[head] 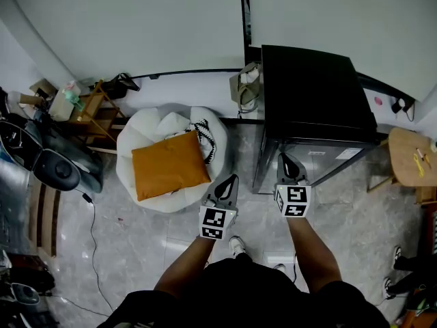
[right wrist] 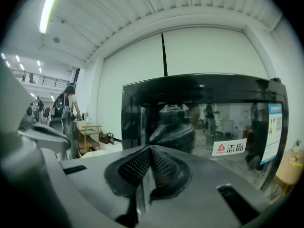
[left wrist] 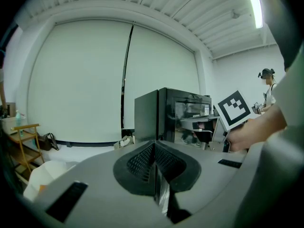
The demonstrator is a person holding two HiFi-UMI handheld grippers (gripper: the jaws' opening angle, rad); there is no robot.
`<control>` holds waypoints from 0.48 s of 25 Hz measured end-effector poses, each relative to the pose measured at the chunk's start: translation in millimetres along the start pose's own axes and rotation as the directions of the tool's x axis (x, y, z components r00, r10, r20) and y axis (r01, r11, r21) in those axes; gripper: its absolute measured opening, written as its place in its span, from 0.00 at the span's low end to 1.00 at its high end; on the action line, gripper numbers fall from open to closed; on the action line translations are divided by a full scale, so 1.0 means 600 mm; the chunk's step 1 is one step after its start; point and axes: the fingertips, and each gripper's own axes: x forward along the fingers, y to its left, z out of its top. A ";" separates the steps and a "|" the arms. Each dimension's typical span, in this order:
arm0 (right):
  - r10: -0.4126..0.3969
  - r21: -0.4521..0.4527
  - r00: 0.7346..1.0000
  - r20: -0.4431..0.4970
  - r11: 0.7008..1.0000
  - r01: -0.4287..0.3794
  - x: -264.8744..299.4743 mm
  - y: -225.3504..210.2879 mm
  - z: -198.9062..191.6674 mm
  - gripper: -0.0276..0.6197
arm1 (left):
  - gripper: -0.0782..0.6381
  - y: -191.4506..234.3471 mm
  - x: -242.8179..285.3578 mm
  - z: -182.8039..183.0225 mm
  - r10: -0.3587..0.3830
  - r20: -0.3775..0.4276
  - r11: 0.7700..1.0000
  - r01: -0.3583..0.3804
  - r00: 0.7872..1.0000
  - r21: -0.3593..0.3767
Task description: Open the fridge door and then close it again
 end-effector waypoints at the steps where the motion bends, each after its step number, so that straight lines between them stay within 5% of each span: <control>1: 0.015 0.027 1.000 -0.002 1.000 -0.015 -0.006 0.000 0.003 0.07 | 0.14 -0.004 -0.002 0.002 0.001 0.001 1.000 -0.001 1.000 -0.001; 5: 0.033 0.067 0.999 0.018 0.997 -0.034 -0.056 -0.003 0.018 0.07 | 0.14 -0.026 -0.018 0.015 0.005 0.020 1.000 -0.005 1.000 -0.006; 12: 0.050 0.011 0.996 0.073 0.999 -0.051 -0.177 -0.005 0.048 0.07 | 0.14 -0.085 -0.049 0.028 0.009 0.052 1.000 -0.008 0.999 -0.011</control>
